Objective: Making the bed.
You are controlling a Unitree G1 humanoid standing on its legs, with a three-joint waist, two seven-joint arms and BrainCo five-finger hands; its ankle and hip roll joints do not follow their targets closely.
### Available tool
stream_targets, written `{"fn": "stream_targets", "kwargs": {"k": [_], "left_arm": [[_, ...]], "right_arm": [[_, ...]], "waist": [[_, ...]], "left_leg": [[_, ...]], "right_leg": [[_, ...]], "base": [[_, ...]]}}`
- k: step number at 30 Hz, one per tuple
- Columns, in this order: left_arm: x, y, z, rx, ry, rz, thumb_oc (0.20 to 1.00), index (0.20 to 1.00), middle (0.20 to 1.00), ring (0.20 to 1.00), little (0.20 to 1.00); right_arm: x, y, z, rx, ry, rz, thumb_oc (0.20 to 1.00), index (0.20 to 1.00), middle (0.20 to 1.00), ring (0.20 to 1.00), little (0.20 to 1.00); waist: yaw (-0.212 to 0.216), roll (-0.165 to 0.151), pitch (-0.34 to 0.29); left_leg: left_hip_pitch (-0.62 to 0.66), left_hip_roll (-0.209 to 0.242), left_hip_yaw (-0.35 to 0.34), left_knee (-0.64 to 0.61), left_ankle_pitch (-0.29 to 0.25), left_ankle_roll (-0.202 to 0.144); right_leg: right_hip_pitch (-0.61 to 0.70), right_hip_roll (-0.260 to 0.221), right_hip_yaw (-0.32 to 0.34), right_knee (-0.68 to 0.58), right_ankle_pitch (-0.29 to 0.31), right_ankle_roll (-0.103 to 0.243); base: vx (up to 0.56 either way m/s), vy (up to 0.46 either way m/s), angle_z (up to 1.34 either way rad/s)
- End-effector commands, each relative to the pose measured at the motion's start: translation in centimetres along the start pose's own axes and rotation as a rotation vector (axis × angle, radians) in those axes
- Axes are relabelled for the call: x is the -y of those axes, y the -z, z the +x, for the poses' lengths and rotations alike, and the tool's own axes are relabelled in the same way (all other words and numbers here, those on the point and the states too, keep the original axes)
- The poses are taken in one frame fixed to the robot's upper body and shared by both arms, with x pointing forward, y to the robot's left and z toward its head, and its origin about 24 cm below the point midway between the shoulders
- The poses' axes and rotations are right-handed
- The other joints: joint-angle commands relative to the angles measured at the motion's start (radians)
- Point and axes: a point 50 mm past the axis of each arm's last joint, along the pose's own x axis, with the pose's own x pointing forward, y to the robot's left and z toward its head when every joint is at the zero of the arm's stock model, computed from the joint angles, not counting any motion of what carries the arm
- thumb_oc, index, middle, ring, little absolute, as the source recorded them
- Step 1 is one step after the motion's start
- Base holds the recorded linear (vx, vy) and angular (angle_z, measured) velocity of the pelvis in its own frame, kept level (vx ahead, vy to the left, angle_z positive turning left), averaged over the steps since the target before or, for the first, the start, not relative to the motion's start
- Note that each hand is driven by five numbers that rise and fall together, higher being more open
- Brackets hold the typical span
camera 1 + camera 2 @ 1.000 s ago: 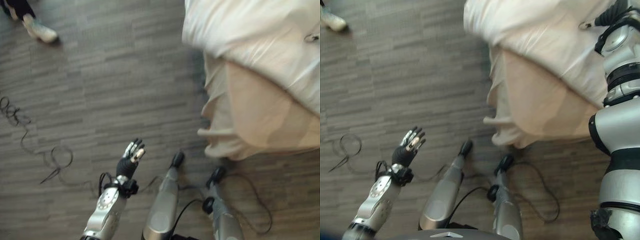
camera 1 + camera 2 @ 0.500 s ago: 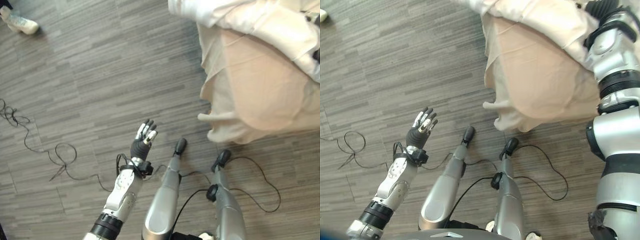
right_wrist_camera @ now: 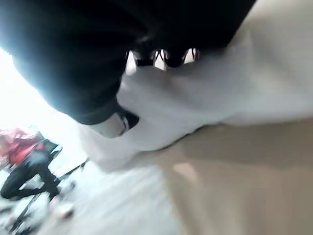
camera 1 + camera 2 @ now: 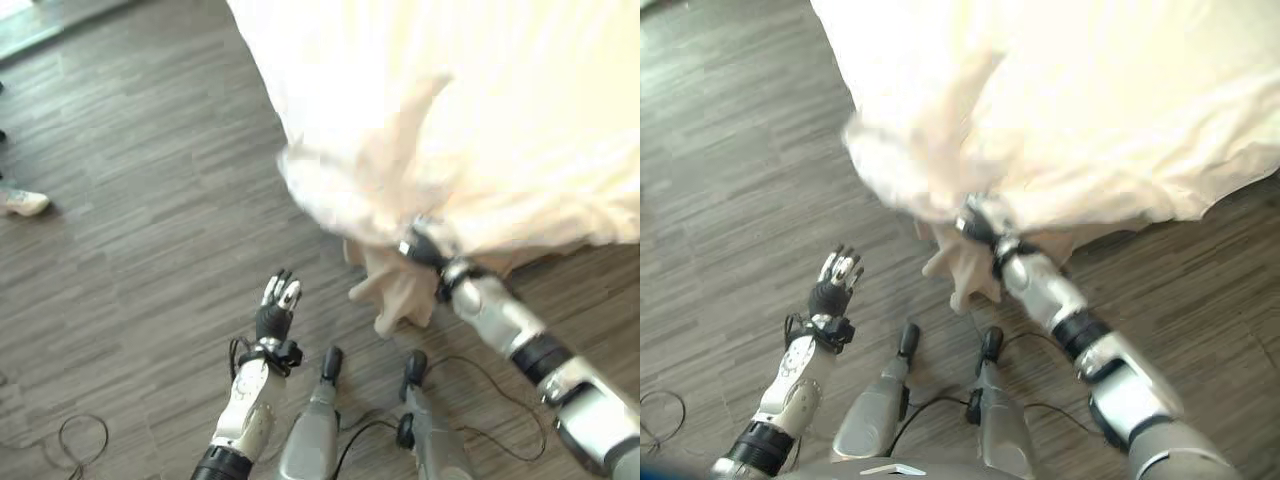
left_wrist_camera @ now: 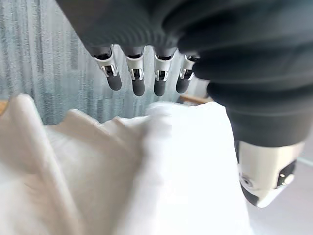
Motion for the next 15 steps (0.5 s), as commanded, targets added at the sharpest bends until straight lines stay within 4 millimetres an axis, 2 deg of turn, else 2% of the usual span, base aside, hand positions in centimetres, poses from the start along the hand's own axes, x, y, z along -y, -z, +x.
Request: {"fn": "stream_targets", "kwargs": {"k": [1, 4, 6, 11, 12, 13, 15], "left_arm": [[0.2, -2.8, 0.9, 0.125, 0.016, -0.004, 1.0, 1.0, 1.0, 1.0, 1.0], [-0.5, -2.6, 0.4, 0.112, -0.003, -0.001, 1.0, 1.0, 1.0, 1.0, 1.0], [-1.0, -2.2, 0.1, 0.095, -0.019, -0.008, 1.0, 1.0, 1.0, 1.0, 1.0], [-1.8, -1.6, -0.1, 0.065, -0.06, -0.024, 1.0, 1.0, 1.0, 1.0, 1.0], [-2.1, -1.4, -0.2, 0.055, -0.071, -0.029, 1.0, 1.0, 1.0, 1.0, 1.0], [-2.1, -1.4, -0.2, 0.053, -0.071, -0.026, 1.0, 1.0, 1.0, 1.0, 1.0], [-2.3, -1.4, -0.2, 0.052, -0.075, -0.032, 1.0, 1.0, 1.0, 1.0, 1.0]], "right_arm": [[-9.8, -0.2, -4.0, -0.044, -0.496, 0.068, 0.2, 0.2, 0.2, 0.2, 0.2], [-10.1, -0.6, -4.5, -0.039, -0.51, 0.112, 0.2, 0.2, 0.2, 0.2, 0.2], [-11.2, 0.1, -5.1, -0.1, -0.555, 0.121, 0.2, 0.2, 0.2, 0.2, 0.2], [-13.1, 1.6, -5.7, -0.231, -0.599, 0.139, 0.2, 0.2, 0.2, 0.2, 0.2], [-13.9, 2.1, -6.2, -0.284, -0.632, 0.143, 0.925, 0.925, 0.925, 0.925, 0.925], [-14.4, 2.5, -6.6, -0.32, -0.654, 0.14, 1.0, 1.0, 1.0, 1.0, 1.0], [-14.9, 3.2, -7.2, -0.377, -0.657, 0.172, 1.0, 1.0, 1.0, 1.0, 1.0]], "waist": [[0.02, 0.006, 0.075], [0.014, 0.004, 0.056], [0.011, 0.0, 0.021], [0.007, -0.002, -0.019], [0.005, -0.003, -0.034], [0.005, -0.004, -0.043], [0.0, -0.005, -0.053]], "left_leg": [[0.025, -0.035, -0.068, -0.026, 0.007, 0.022], [0.055, -0.037, -0.07, -0.027, -0.002, 0.027], [0.089, -0.034, -0.069, -0.028, -0.012, 0.033], [0.128, -0.031, -0.061, -0.027, -0.026, 0.041], [0.141, -0.028, -0.056, -0.028, -0.03, 0.044], [0.148, -0.027, -0.054, -0.028, -0.032, 0.044], [0.16, -0.026, -0.05, -0.028, -0.035, 0.046]], "right_leg": [[0.091, -0.018, 0.017, 0.062, -0.13, 0.062], [0.126, -0.021, 0.01, 0.064, -0.141, 0.062], [0.157, -0.022, 0.009, 0.069, -0.15, 0.061], [0.198, -0.023, 0.01, 0.069, -0.156, 0.063], [0.208, -0.024, 0.015, 0.07, -0.158, 0.062], [0.214, -0.024, 0.014, 0.07, -0.159, 0.062], [0.226, -0.024, 0.016, 0.068, -0.159, 0.062]], "base": [[0.09, 0.005, 0.09], [0.06, -0.007, 0.1], [0.05, -0.002, 0.01], [0.04, -0.001, 0.0], [0.04, -0.004, -0.03], [0.05, -0.002, -0.05], [0.02, -0.001, -0.02]]}}
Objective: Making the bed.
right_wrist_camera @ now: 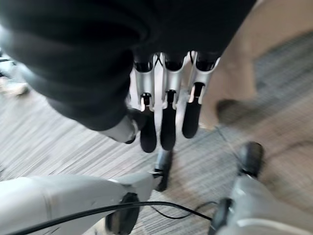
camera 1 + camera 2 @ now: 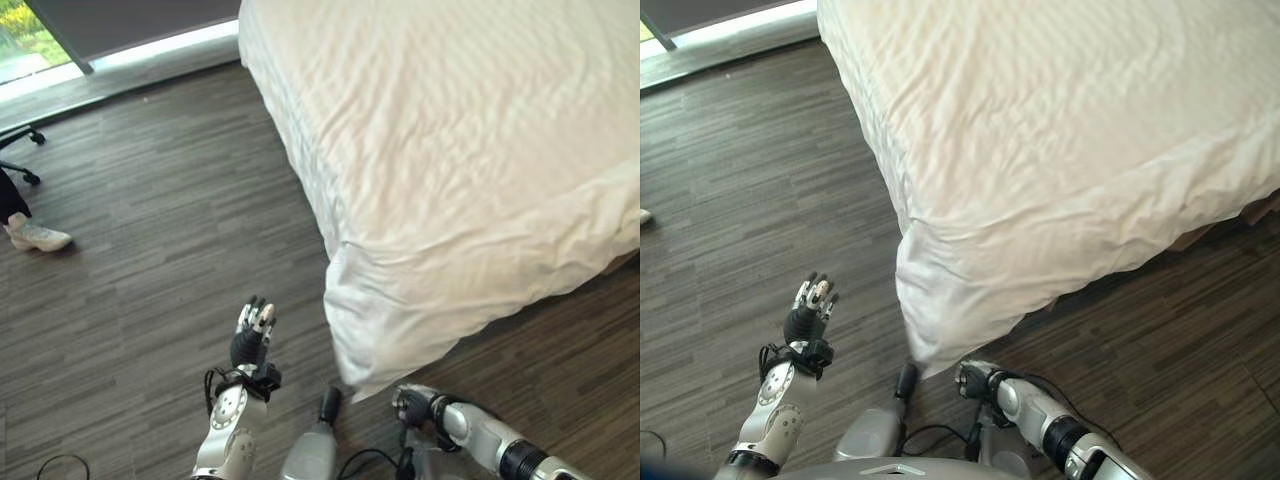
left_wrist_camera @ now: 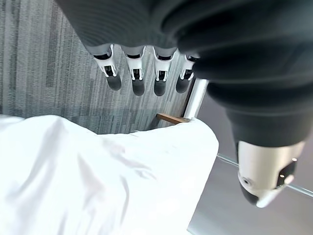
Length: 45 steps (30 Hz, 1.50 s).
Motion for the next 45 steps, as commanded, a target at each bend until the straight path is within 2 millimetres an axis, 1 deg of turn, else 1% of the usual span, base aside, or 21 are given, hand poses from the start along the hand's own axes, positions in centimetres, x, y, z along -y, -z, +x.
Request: {"fn": "stream_targets", "kwargs": {"k": [1, 4, 5, 7, 8, 9, 10, 12, 14, 15, 16, 20, 21, 22, 24, 26, 27, 30, 33, 42, 45], "left_arm": [[0.3, -1.4, 0.7, 0.06, 0.035, -0.027, 1.0, 1.0, 1.0, 1.0, 1.0], [0.3, -1.4, 0.7, 0.055, 0.04, -0.03, 1.0, 1.0, 1.0, 1.0, 1.0], [0.4, -1.5, 0.8, 0.05, 0.065, -0.015, 1.0, 1.0, 1.0, 1.0, 1.0], [0.5, -1.4, 0.8, 0.044, 0.079, -0.008, 1.0, 1.0, 1.0, 1.0, 1.0], [0.5, -1.5, 0.8, 0.043, 0.091, -0.004, 1.0, 1.0, 1.0, 1.0, 1.0], [0.7, -1.8, 0.9, 0.052, 0.106, 0.001, 1.0, 1.0, 1.0, 1.0, 1.0], [0.6, -2.1, 0.9, 0.061, 0.107, -0.001, 1.0, 1.0, 1.0, 1.0, 1.0], [0.3, -2.9, 0.9, 0.097, 0.092, -0.004, 1.0, 1.0, 1.0, 1.0, 1.0], [-0.9, -3.3, 0.5, 0.127, 0.027, -0.027, 1.0, 1.0, 1.0, 1.0, 1.0], [-0.9, -3.3, 0.5, 0.127, 0.027, -0.027, 1.0, 1.0, 1.0, 1.0, 1.0], [-1.9, -3.0, 0.0, 0.125, -0.023, -0.044, 1.0, 1.0, 1.0, 1.0, 1.0], [-2.0, -2.6, -0.4, 0.113, -0.035, -0.066, 1.0, 1.0, 1.0, 1.0, 1.0], [-1.9, -2.3, -0.7, 0.105, -0.035, -0.088, 1.0, 1.0, 1.0, 1.0, 1.0], [-2.0, -2.3, -0.7, 0.105, -0.035, -0.087, 1.0, 1.0, 1.0, 1.0, 1.0], [-1.5, -2.1, -0.9, 0.096, -0.005, -0.105, 1.0, 1.0, 1.0, 1.0, 1.0], [-1.4, -1.9, -1.0, 0.088, 0.008, -0.11, 1.0, 1.0, 1.0, 1.0, 1.0], [-1.1, -1.4, -1.2, 0.06, 0.04, -0.111, 1.0, 1.0, 1.0, 1.0, 1.0], [-1.1, -1.2, -1.2, 0.049, 0.054, -0.115, 1.0, 1.0, 1.0, 1.0, 1.0], [-0.6, -0.9, -1.1, 0.037, 0.082, -0.12, 1.0, 1.0, 1.0, 1.0, 1.0], [1.0, -0.4, -0.4, 0.025, 0.14, -0.111, 1.0, 1.0, 1.0, 1.0, 1.0], [1.4, -0.3, -0.2, 0.024, 0.15, -0.115, 1.0, 1.0, 1.0, 1.0, 1.0]], "right_arm": [[1.2, -0.8, 0.4, 0.011, 0.034, -0.02, 1.0, 1.0, 1.0, 1.0, 1.0], [-0.9, 3.1, 0.0, -0.173, 0.001, 0.176, 1.0, 1.0, 1.0, 1.0, 1.0], [-2.8, 6.3, -1.0, -0.32, -0.041, 0.296, 1.0, 1.0, 1.0, 1.0, 1.0], [-3.6, 7.9, -1.8, -0.39, -0.045, 0.347, 1.0, 1.0, 1.0, 1.0, 1.0], [-4.3, 10.3, -3.1, -0.491, -0.029, 0.422, 1.0, 1.0, 1.0, 1.0, 1.0], [-3.7, 13.1, -4.9, -0.595, 0.058, 0.502, 1.0, 1.0, 1.0, 1.0, 1.0], [-2.4, 13.8, -5.2, -0.605, 0.119, 0.517, 1.0, 1.0, 1.0, 1.0, 1.0], [2.0, 17.0, -7.9, -0.632, 0.436, 0.72, 1.0, 1.0, 1.0, 1.0, 1.0], [8.0, 17.9, -11.8, -0.413, 0.865, 0.933, 1.0, 1.0, 1.0, 1.0, 1.0], [8.0, 17.9, -11.8, -0.414, 0.865, 0.933, 1.0, 1.0, 1.0, 1.0, 1.0], [11.5, 17.0, -15.1, -0.213, 1.128, 0.968, 1.0, 1.0, 1.0, 1.0, 1.0], [13.8, 14.5, -17.1, 0.026, 1.268, 0.979, 1.0, 1.0, 1.0, 1.0, 1.0], [15.3, 11.6, -17.6, 0.282, 1.274, 1.02, 0.2, 0.2, 0.2, 0.2, 0.2], [15.2, 11.6, -17.6, 0.282, 1.273, 1.021, 0.2, 0.2, 0.2, 0.2, 0.2], [16.0, 7.2, -16.7, 0.63, 1.097, 1.105, 0.2, 0.2, 0.2, 0.2, 0.2], [15.9, 6.2, -16.1, 0.701, 1.021, 1.134, 0.2, 0.2, 0.2, 0.2, 0.2], [15.0, 3.7, -13.7, 0.746, 0.803, 1.123, 0.2, 0.2, 0.2, 0.2, 0.2], [14.7, 2.2, -12.2, 0.731, 0.68, 1.075, 0.2, 0.2, 0.2, 0.2, 0.2], [14.7, -1.7, -9.3, 0.785, 0.469, 1.041, 0.2, 0.2, 0.2, 0.2, 0.2], [17.5, -7.1, -6.5, 0.777, 0.362, 0.831, 0.2, 0.2, 0.2, 0.2, 0.2], [17.9, -7.5, -6.0, 0.772, 0.365, 0.862, 0.2, 0.2, 0.2, 0.2, 0.2]], "waist": [[-0.002, -0.016, -0.02], [-0.01, -0.015, -0.034], [-0.013, -0.014, -0.048], [-0.013, -0.014, -0.054], [-0.017, -0.015, -0.061], [-0.024, -0.014, -0.067], [-0.028, -0.015, -0.07], [-0.045, -0.014, -0.07], [-0.081, -0.016, -0.069], [-0.08, -0.016, -0.069], [-0.105, -0.013, -0.07], [-0.111, -0.009, -0.07], [-0.114, -0.008, -0.066], [-0.114, -0.008, -0.067], [-0.11, -0.007, -0.059], [-0.108, -0.006, -0.058], [-0.096, -0.003, -0.051], [-0.087, 0.001, -0.041], [-0.057, 0.02, -0.014], [-0.001, 0.061, 0.045], [0.008, 0.067, 0.051]], "left_leg": [[0.017, -0.03, -0.045, 0.006, -0.031, 0.032], [0.027, -0.029, -0.038, 0.006, -0.033, 0.035], [0.033, -0.028, -0.035, 0.005, -0.035, 0.036], [0.039, -0.027, -0.034, 0.005, -0.038, 0.036], [0.044, -0.028, -0.033, 0.004, -0.039, 0.037], [0.052, -0.027, -0.031, 0.003, -0.042, 0.039], [0.051, -0.026, -0.029, 0.002, -0.042, 0.039], [0.052, -0.024, -0.017, 0.002, -0.043, 0.04], [0.055, -0.02, 0.009, 0.001, -0.047, 0.039], [0.054, -0.02, 0.009, 0.001, -0.046, 0.039], [0.055, -0.019, 0.025, 0.001, -0.051, 0.038], [0.055, -0.018, 0.037, 0.001, -0.053, 0.037], [0.054, -0.017, 0.045, 0.001, -0.052, 0.035], [0.054, -0.017, 0.045, 0.001, -0.052, 0.035], [0.05, -0.018, 0.051, 0.001, -0.047, 0.033], [0.049, -0.019, 0.051, 0.001, -0.046, 0.032], [0.044, -0.021, 0.048, 0.001, -0.041, 0.031], [0.038, -0.022, 0.044, 0.001, -0.038, 0.029], [0.016, -0.027, 0.037, 0.001, -0.025, 0.027], [-0.045, -0.035, 0.022, 0.001, 0.004, 0.023], [-0.059, -0.036, 0.022, 0.002, 0.01, 0.021]], "right_leg": [[0.097, -0.018, 0.021, 0.072, -0.144, 0.063], [0.105, -0.016, 0.028, 0.065, -0.14, 0.063], [0.113, -0.015, 0.028, 0.059, -0.139, 0.062], [0.12, -0.015, 0.028, 0.056, -0.138, 0.062], [0.124, -0.015, 0.028, 0.054, -0.138, 0.063], [0.13, -0.015, 0.03, 0.051, -0.136, 0.064], [0.128, -0.015, 0.033, 0.05, -0.135, 0.064], [0.123, -0.014, 0.046, 0.049, -0.13, 0.066], [0.111, -0.011, 0.07, 0.041, -0.119, 0.068], [0.11, -0.011, 0.07, 0.041, -0.119, 0.068], [0.109, -0.012, 0.079, 0.028, -0.111, 0.071], [0.103, -0.01, 0.086, 0.024, -0.107, 0.072], [0.099, -0.01, 0.095, 0.023, -0.105, 0.071], [0.099, -0.01, 0.095, 0.023, -0.105, 0.071], [0.095, -0.01, 0.098, 0.022, -0.102, 0.07], [0.094, -0.011, 0.097, 0.021, -0.102, 0.07], [0.093, -0.012, 0.091, 0.02, -0.099, 0.069], [0.09, -0.014, 0.086, 0.019, -0.096, 0.068], [0.072, -0.018, 0.079, 0.017, -0.087, 0.067], [0.016, -0.021, 0.071, 0.017, -0.071, 0.067], [0.003, -0.02, 0.07, 0.017, -0.068, 0.066]], "base": [[0.0, 0.0, 0.0], [0.01, -0.001, -0.02], [0.05, -0.001, -0.06], [0.04, 0.0, -0.04], [0.04, 0.006, -0.02], [0.05, 0.008, -0.02], [0.03, 0.006, 0.01], [-0.01, 0.013, -0.1], [0.0, 0.023, -0.3], [0.04, 0.006, -0.35], [0.03, 0.004, -0.37], [0.01, 0.0, -0.21], [0.0, -0.007, -0.09], [-0.01, -0.011, -0.12], [-0.02, -0.004, -0.08], [-0.02, -0.005, -0.07], [-0.03, -0.01, 0.01], [-0.05, -0.005, 0.03], [-0.06, 0.005, 0.13], [-0.05, 0.007, 0.05], [-0.02, 0.004, -0.01]]}}
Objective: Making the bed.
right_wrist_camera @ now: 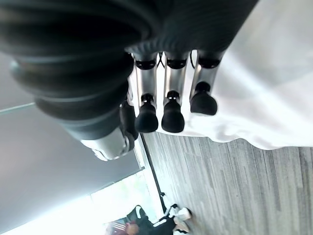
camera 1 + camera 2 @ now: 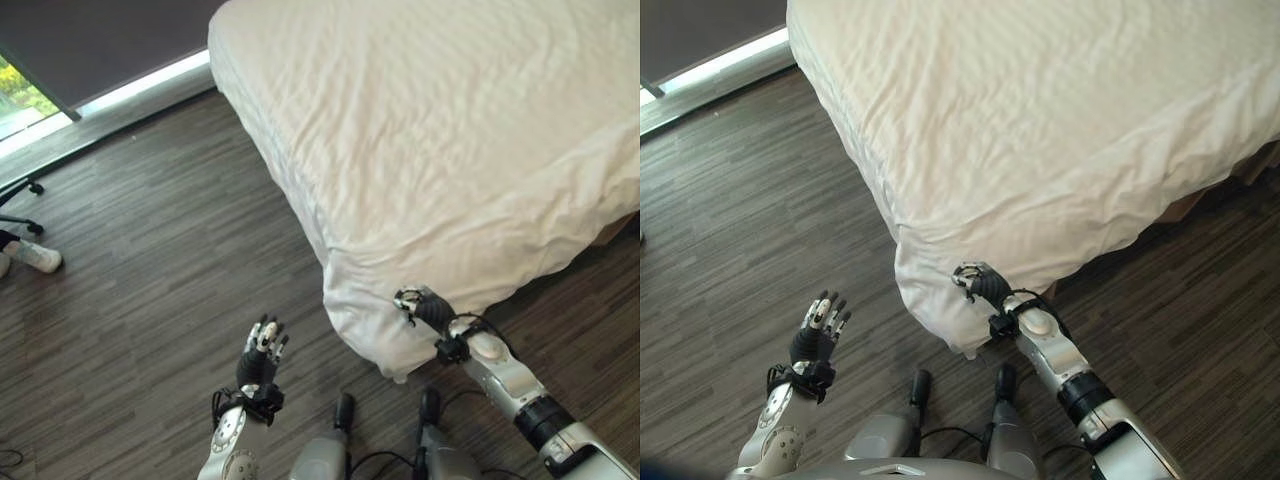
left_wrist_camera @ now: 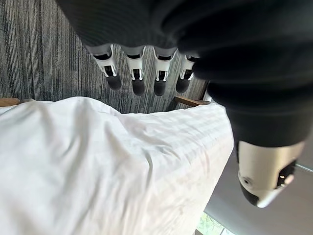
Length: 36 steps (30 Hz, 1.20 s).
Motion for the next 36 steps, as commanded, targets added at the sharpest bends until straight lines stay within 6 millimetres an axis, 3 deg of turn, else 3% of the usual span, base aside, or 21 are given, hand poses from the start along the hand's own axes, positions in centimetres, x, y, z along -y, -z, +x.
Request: {"fn": "stream_targets", "kwargs": {"k": [1, 5, 7, 8, 9, 10, 11, 12, 13, 14, 17, 18, 19, 20, 22, 23, 25, 26, 28, 32, 36], "left_arm": [[1.2, -2.2, 1.6, 0.102, 0.07, 0.003, 1.0, 1.0, 1.0, 1.0, 1.0], [2.1, -1.9, 2.1, 0.088, 0.098, 0.007, 1.0, 1.0, 1.0, 1.0, 1.0], [2.2, -2.0, 2.2, 0.095, 0.099, 0.005, 1.0, 1.0, 1.0, 1.0, 1.0], [2.2, -2.0, 2.2, 0.095, 0.099, 0.006, 1.0, 1.0, 1.0, 1.0, 1.0], [2.0, -2.0, 2.1, 0.089, 0.093, 0.011, 1.0, 1.0, 1.0, 1.0, 1.0], [1.9, -2.1, 2.1, 0.092, 0.092, 0.014, 1.0, 1.0, 1.0, 1.0, 1.0], [1.9, -2.1, 2.1, 0.092, 0.093, 0.014, 1.0, 1.0, 1.0, 1.0, 1.0], [1.9, -2.3, 2.0, 0.097, 0.092, 0.014, 1.0, 1.0, 1.0, 1.0, 1.0], [1.7, -2.3, 1.9, 0.096, 0.087, 0.012, 1.0, 1.0, 1.0, 1.0, 1.0], [1.5, -2.5, 1.8, 0.1, 0.09, 0.018, 1.0, 1.0, 1.0, 1.0, 1.0], [1.2, -3.1, 1.7, 0.116, 0.09, 0.035, 1.0, 1.0, 1.0, 1.0, 1.0], [1.2, -3.1, 1.7, 0.116, 0.09, 0.035, 1.0, 1.0, 1.0, 1.0, 1.0], [1.2, -3.4, 1.7, 0.125, 0.092, 0.044, 1.0, 1.0, 1.0, 1.0, 1.0], [0.9, -3.9, 1.8, 0.146, 0.081, 0.068, 1.0, 1.0, 1.0, 1.0, 1.0], [0.9, -4.1, 1.8, 0.155, 0.075, 0.078, 1.0, 1.0, 1.0, 1.0, 1.0], [0.3, -4.5, 1.9, 0.171, 0.038, 0.111, 1.0, 1.0, 1.0, 1.0, 1.0], [0.0, -4.7, 1.8, 0.183, 0.01, 0.117, 1.0, 1.0, 1.0, 1.0, 1.0], [-0.1, -4.7, 1.8, 0.183, -0.002, 0.134, 1.0, 1.0, 1.0, 1.0, 1.0], [-0.7, -3.9, 1.5, 0.149, -0.037, 0.177, 1.0, 1.0, 1.0, 1.0, 1.0], [0.1, -1.9, 1.2, 0.057, 0.023, 0.211, 1.0, 1.0, 1.0, 1.0, 1.0], [0.8, -0.2, 0.9, -0.02, 0.084, 0.252, 1.0, 1.0, 1.0, 1.0, 1.0]], "right_arm": [[-1.0, -2.1, 1.9, 0.083, -0.011, 0.013, 0.2, 0.2, 0.2, 0.2, 0.2], [1.4, 1.0, 2.4, -0.107, 0.131, -0.089, 0.2, 0.2, 0.2, 0.2, 0.2], [3.0, 5.4, 0.1, -0.284, 0.24, -0.04, 0.2, 0.2, 0.2, 0.2, 0.2], [3.0, 5.4, 0.1, -0.284, 0.24, -0.04, 0.2, 0.2, 0.2, 0.2, 0.2], [4.3, 8.8, -2.5, -0.431, 0.323, -0.029, 0.2, 0.2, 0.2, 0.2, 0.2], [4.8, 10.6, -4.2, -0.504, 0.376, 0.018, 0.2, 0.2, 0.2, 0.2, 0.2], [4.8, 10.6, -4.3, -0.504, 0.376, 0.018, 0.2, 0.2, 0.2, 0.2, 0.2], [5.2, 13.4, -7.3, -0.617, 0.463, 0.086, 0.2, 0.2, 0.2, 0.2, 0.2], [5.2, 14.5, -8.9, -0.66, 0.482, 0.108, 0.2, 0.2, 0.2, 0.2, 0.2], [5.9, 17.0, -13.2, -0.768, 0.617, 0.189, 0.2, 0.2, 0.2, 0.2, 0.2], [7.1, 19.0, -20.0, -0.894, 0.843, 0.279, 0.2, 0.2, 0.2, 0.2, 0.2], [7.1, 19.0, -20.0, -0.894, 0.843, 0.279, 0.2, 0.2, 0.2, 0.2, 0.2], [7.5, 19.2, -21.8, -0.909, 0.916, 0.303, 0.2, 0.2, 0.2, 0.2, 0.2], [9.6, 18.4, -24.6, -0.814, 1.144, 0.386, 0.2, 0.2, 0.2, 0.2, 0.2], [10.3, 17.9, -25.5, -0.758, 1.232, 0.4, 0.2, 0.2, 0.2, 0.2, 0.2], [12.2, 16.1, -25.9, -0.596, 1.397, 0.404, 0.2, 0.2, 0.2, 0.2, 0.2], [12.8, 15.2, -25.5, -0.49, 1.446, 0.409, 0.2, 0.2, 0.2, 0.2, 0.2], [12.8, 14.5, -25.1, -0.412, 1.474, 0.408, 1.0, 1.0, 1.0, 1.0, 1.0], [13.2, 9.4, -22.8, -0.134, 1.423, 0.194, 1.0, 1.0, 1.0, 1.0, 1.0], [10.2, 6.4, -18.8, 0.019, 1.189, 0.111, 1.0, 1.0, 1.0, 1.0, 1.0], [7.4, 5.9, -16.8, 0.026, 0.995, 0.07, 1.0, 1.0, 1.0, 1.0, 1.0]], "waist": [[0.023, -0.014, 0.024], [0.044, -0.002, 0.043], [0.043, -0.003, 0.048], [0.043, -0.003, 0.048], [0.039, -0.004, 0.045], [0.035, -0.005, 0.044], [0.035, -0.005, 0.045], [0.03, -0.005, 0.044], [0.024, -0.008, 0.04], [0.009, -0.012, 0.032], [-0.019, -0.02, 0.024], [-0.019, -0.02, 0.024], [-0.031, -0.025, 0.02], [-0.054, -0.031, 0.016], [-0.064, -0.035, 0.01], [-0.082, -0.042, -0.003], [-0.093, -0.045, -0.012], [-0.1, -0.048, -0.02], [-0.132, -0.051, -0.05], [-0.155, -0.055, -0.086], [-0.164, -0.058, -0.111]], "left_leg": [[-0.02, -0.037, -0.054, 0.006, 0.008, 0.007], [-0.04, -0.038, -0.06, 0.008, 0.017, 0.004], [-0.041, -0.037, -0.063, 0.01, 0.015, 0.006], [-0.041, -0.037, -0.063, 0.01, 0.014, 0.005], [-0.037, -0.038, -0.068, 0.011, 0.01, 0.008], [-0.034, -0.038, -0.069, 0.012, 0.006, 0.01], [-0.033, -0.037, -0.07, 0.012, 0.006, 0.01], [-0.026, -0.037, -0.071, 0.013, -0.001, 0.012], [-0.027, -0.038, -0.073, 0.013, -0.002, 0.014], [-0.018, -0.038, -0.072, 0.013, -0.01, 0.018], [-0.005, -0.036, -0.067, 0.01, -0.019, 0.021], [-0.005, -0.035, -0.067, 0.01, -0.019, 0.021], [-0.001, -0.034, -0.064, 0.01, -0.022, 0.022], [0.015, -0.031, -0.054, 0.01, -0.034, 0.022], [0.015, -0.03, -0.05, 0.009, -0.033, 0.023], [0.027, -0.028, -0.038, 0.009, -0.041, 0.023], [0.033, -0.026, -0.032, 0.009, -0.044, 0.024], [0.042, -0.024, -0.027, 0.01, -0.048, 0.025], [0.07, -0.023, -0.007, 0.015, -0.052, 0.03], [0.119, -0.022, 0.015, 0.023, -0.069, 0.036], [0.155, -0.023, 0.025, 0.029, -0.083, 0.04]], "right_leg": [[0.084, -0.032, -0.016, 0.017, -0.088, 0.059], [0.07, -0.03, -0.021, 0.017, -0.082, 0.058], [0.071, -0.027, -0.024, 0.017, -0.086, 0.058], [0.072, -0.026, -0.024, 0.017, -0.086, 0.058], [0.076, -0.026, -0.024, 0.017, -0.092, 0.057], [0.08, -0.026, -0.027, 0.017, -0.095, 0.057], [0.081, -0.026, -0.027, 0.017, -0.095, 0.057], [0.09, -0.026, -0.029, 0.017, -0.1, 0.057], [0.09, -0.027, -0.031, 0.017, -0.101, 0.057], [0.098, -0.027, -0.032, 0.017, -0.106, 0.057], [0.104, -0.027, -0.027, 0.017, -0.112, 0.059], [0.105, -0.027, -0.026, 0.017, -0.112, 0.059], [0.106, -0.027, -0.024, 0.017, -0.114, 0.059], [0.117, -0.025, -0.016, 0.017, -0.121, 0.06], [0.115, -0.026, -0.011, 0.017, -0.119, 0.061], [0.121, -0.025, 0.002, 0.017, -0.121, 0.062], [0.125, -0.024, 0.008, 0.017, -0.122, 0.063], [0.131, -0.024, 0.014, 0.018, -0.123, 0.063], [0.148, -0.026, 0.03, 0.031, -0.122, 0.062], [0.182, -0.03, 0.045, 0.056, -0.141, 0.061], [0.211, -0.032, 0.051, 0.07, -0.154, 0.062]], "base": [[-0.02, 0.0, 0.03], [0.0, 0.0, 0.0], [0.03, -0.022, 0.05], [0.05, -0.008, 0.11], [0.05, -0.004, 0.11], [0.05, -0.004, 0.1], [0.05, -0.013, 0.07], [0.04, -0.007, 0.04], [0.09, -0.002, 0.07], [0.08, 0.009, 0.03], [0.06, 0.012, 0.02], [0.04, 0.007, -0.02], [0.06, 0.013, -0.07], [0.05, 0.015, -0.07], [0.04, 0.015, -0.06], [0.04, 0.011, -0.13], [0.04, 0.011, -0.19], [0.05, 0.032, -0.2], [0.05, 0.038, -0.2], [0.04, 0.023, -0.27], [0.03, 0.007, -0.06]]}}
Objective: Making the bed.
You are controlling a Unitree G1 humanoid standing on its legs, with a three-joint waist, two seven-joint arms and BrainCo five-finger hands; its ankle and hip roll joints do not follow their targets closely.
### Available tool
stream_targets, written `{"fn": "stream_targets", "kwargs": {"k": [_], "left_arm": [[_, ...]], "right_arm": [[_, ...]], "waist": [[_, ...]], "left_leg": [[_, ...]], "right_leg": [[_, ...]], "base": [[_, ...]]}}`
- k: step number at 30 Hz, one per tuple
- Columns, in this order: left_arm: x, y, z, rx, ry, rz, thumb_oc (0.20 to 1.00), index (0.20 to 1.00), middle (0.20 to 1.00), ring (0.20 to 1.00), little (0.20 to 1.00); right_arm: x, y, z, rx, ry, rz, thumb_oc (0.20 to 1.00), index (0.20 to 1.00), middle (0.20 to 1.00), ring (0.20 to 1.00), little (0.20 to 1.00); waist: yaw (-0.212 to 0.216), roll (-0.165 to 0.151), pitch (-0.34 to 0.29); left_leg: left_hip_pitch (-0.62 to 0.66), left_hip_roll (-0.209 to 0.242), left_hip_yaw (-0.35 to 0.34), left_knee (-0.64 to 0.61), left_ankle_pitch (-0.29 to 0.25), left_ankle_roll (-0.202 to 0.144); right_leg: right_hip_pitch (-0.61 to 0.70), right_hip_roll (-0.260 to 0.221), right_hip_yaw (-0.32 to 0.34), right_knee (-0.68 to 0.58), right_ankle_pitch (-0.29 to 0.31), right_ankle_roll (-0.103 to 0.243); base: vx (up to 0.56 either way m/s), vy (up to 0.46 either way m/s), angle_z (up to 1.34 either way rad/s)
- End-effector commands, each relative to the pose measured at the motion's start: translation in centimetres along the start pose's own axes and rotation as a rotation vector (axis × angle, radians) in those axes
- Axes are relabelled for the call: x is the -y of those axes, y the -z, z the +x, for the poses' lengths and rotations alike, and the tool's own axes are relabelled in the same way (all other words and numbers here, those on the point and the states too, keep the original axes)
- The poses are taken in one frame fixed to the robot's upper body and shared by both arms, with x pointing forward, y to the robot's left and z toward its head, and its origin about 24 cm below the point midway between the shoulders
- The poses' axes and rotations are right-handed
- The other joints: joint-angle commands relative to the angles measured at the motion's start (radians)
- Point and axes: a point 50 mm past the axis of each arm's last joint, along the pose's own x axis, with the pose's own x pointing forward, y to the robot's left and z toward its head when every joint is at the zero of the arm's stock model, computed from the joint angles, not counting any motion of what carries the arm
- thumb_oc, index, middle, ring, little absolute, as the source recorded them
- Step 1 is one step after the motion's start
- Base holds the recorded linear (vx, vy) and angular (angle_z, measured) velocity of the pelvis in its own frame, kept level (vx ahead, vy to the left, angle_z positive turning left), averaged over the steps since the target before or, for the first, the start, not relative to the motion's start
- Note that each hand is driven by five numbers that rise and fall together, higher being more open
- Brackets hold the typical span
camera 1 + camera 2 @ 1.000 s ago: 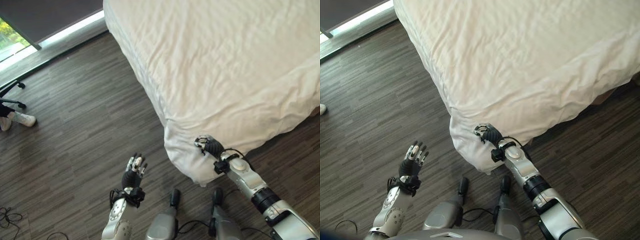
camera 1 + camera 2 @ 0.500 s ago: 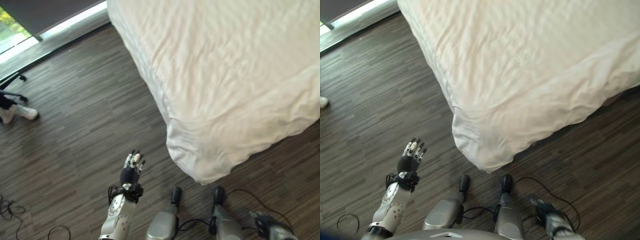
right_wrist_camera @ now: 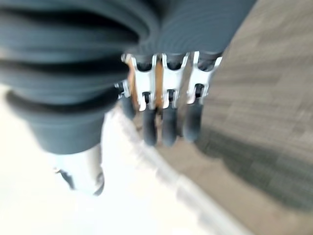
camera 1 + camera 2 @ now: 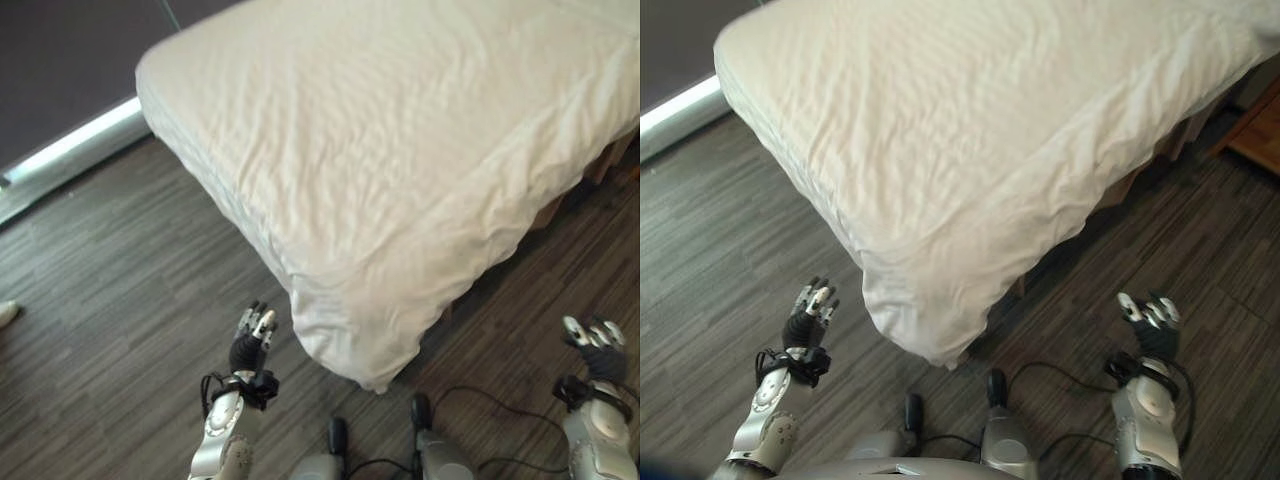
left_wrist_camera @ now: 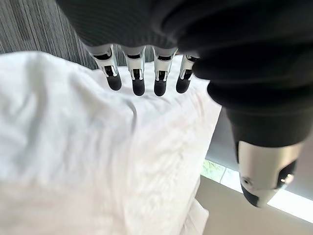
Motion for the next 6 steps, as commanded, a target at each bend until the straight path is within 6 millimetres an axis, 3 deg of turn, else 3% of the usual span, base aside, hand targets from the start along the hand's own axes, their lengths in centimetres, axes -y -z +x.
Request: {"fn": "stream_targets", "kwargs": {"k": [1, 2, 4, 6], "left_arm": [[0.7, 0.5, 0.3, -0.03, 0.095, 0.122, 1.0, 1.0, 1.0, 1.0, 1.0], [0.7, 0.5, 0.3, -0.03, 0.095, 0.122, 1.0, 1.0, 1.0, 1.0, 1.0], [1.8, 0.7, 0.6, -0.034, 0.135, 0.153, 1.0, 1.0, 1.0, 1.0, 1.0], [2.0, 0.8, 0.7, -0.037, 0.133, 0.178, 1.0, 1.0, 1.0, 1.0, 1.0]], "right_arm": [[-1.6, -0.2, -0.9, 0.036, -0.18, -0.116, 1.0, 1.0, 1.0, 1.0, 1.0], [-1.6, -0.2, -0.9, 0.036, -0.18, -0.116, 1.0, 1.0, 1.0, 1.0, 1.0], [-4.1, 0.4, -1.9, 0.026, -0.33, -0.174, 1.0, 1.0, 1.0, 1.0, 1.0], [-5.1, 0.9, -2.5, -0.001, -0.374, -0.15, 1.0, 1.0, 1.0, 1.0, 1.0]], "waist": [[0.001, -0.022, -0.028], [0.001, -0.022, -0.028], [0.001, -0.022, -0.041], [0.0, -0.023, -0.047]], "left_leg": [[0.014, -0.03, -0.036, 0.032, -0.031, 0.031], [0.015, -0.03, -0.037, 0.032, -0.031, 0.031], [0.034, -0.029, -0.042, 0.038, -0.036, 0.034], [0.043, -0.029, -0.044, 0.04, -0.038, 0.034]], "right_leg": [[0.105, -0.045, -0.016, 0.073, -0.13, 0.054], [0.106, -0.045, -0.016, 0.073, -0.13, 0.054], [0.127, -0.047, -0.024, 0.089, -0.144, 0.053], [0.136, -0.047, -0.026, 0.095, -0.149, 0.051]], "base": [[0.01, 0.0, -0.07], [0.0, -0.003, -0.09], [0.0, -0.006, -0.04], [-0.01, -0.007, 0.03]]}}
